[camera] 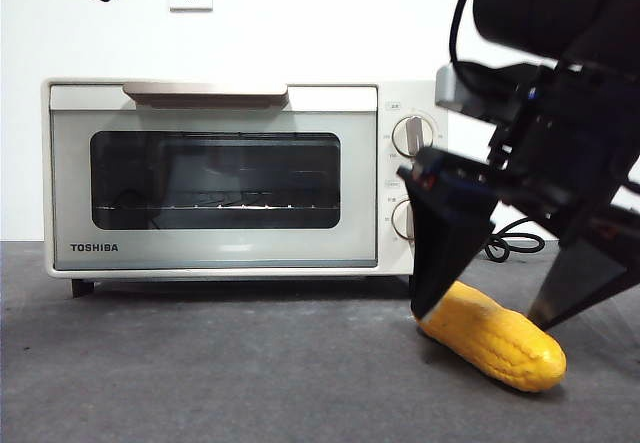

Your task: Take the corn from the table,put the corn in the oven

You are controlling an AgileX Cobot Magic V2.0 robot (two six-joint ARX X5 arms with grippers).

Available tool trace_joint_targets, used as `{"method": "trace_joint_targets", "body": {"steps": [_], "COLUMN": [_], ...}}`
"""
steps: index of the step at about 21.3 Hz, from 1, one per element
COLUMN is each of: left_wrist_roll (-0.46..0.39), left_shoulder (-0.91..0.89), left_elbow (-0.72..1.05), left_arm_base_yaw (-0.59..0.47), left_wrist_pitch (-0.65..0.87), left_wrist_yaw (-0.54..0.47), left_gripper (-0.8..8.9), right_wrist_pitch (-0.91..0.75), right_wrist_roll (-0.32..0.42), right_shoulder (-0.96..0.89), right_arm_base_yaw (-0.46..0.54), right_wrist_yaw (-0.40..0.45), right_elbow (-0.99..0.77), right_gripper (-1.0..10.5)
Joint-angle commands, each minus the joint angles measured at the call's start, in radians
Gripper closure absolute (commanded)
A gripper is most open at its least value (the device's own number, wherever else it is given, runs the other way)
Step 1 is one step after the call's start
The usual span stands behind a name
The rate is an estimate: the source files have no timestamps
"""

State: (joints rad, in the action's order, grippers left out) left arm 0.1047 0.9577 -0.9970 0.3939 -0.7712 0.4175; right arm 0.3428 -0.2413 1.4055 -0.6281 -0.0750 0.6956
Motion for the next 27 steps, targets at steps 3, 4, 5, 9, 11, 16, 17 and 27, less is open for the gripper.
{"method": "trace_joint_targets", "body": {"steps": [3,4,5,9,11,16,17,27], "left_wrist_roll": [-0.012,-0.012,-0.012,-0.012,-0.005,0.000,0.000,-0.012], "left_shoulder": [0.000,0.000,0.000,0.005,0.013,0.063,0.077,0.216], "left_elbow": [0.000,0.000,0.000,0.000,0.000,0.000,-0.002,-0.172], "left_arm_base_yaw": [0.002,0.002,0.002,0.002,0.002,0.002,0.002,0.002], "left_wrist_pitch": [0.002,0.002,0.002,0.011,0.040,0.122,0.129,0.185], "left_wrist_yaw": [0.000,0.000,0.000,0.000,-0.001,-0.006,-0.026,-0.138], "left_gripper": [8.18,8.18,8.18,8.18,8.19,8.19,8.19,8.19], "right_wrist_pitch": [-0.003,-0.003,-0.003,0.006,0.052,0.229,0.248,0.328], "right_wrist_roll": [0.010,0.010,0.010,-0.003,-0.003,0.016,0.025,0.032], "right_shoulder": [0.039,0.039,0.039,0.036,0.034,0.027,0.027,-0.071], "right_arm_base_yaw": [-0.001,-0.001,-0.001,-0.008,-0.031,-0.144,-0.167,-0.336], "right_wrist_yaw": [0.004,0.004,0.004,0.003,0.004,0.005,0.005,0.004], "right_elbow": [0.003,0.003,0.003,0.028,0.084,0.292,0.325,0.462], "right_gripper": [6.3,7.1,7.9,9.6,9.6,9.6,9.6,9.6]}}
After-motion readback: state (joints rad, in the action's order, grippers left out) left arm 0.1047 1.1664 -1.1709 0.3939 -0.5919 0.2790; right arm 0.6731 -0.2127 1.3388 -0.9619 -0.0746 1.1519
